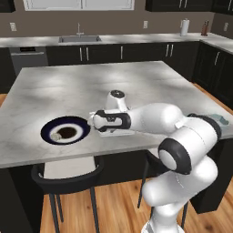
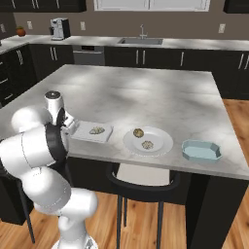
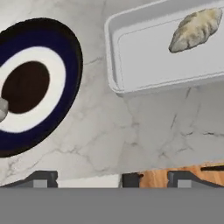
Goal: Place two dumplings into each of the tupperware containers and then place the containers in the fridge.
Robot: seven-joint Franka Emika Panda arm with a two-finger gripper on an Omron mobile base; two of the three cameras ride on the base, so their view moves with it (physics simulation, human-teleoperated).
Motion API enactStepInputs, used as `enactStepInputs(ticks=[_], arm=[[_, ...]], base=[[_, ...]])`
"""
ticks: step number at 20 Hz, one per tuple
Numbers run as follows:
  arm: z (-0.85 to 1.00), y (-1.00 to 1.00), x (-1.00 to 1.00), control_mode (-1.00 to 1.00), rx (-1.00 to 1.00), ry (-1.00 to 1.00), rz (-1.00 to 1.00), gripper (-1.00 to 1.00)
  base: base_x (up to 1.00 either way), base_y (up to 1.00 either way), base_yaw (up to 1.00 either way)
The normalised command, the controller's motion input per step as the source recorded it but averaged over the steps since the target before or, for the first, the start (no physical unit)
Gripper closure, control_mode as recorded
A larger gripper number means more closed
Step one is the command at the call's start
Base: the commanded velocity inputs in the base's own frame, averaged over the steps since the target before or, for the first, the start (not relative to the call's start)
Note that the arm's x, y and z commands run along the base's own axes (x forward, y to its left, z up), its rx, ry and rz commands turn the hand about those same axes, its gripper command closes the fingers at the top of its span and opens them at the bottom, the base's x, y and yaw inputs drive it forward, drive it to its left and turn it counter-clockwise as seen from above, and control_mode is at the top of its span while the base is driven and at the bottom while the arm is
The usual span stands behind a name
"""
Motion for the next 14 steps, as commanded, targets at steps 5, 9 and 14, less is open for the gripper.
enactStepInputs(ticks=[5,9,14], arm=[[0.22,0.59,0.49,-1.0,-0.01,0.0,0.66,-1.0],[-0.17,0.52,0.43,-1.0,0.0,-0.07,0.65,-1.0],[-0.09,0.79,0.08,-1.0,-0.11,-0.18,0.6,-1.0]], base=[[0.0,0.0,0.0],[0.0,0.0,0.0],[0.0,0.0,0.0]])
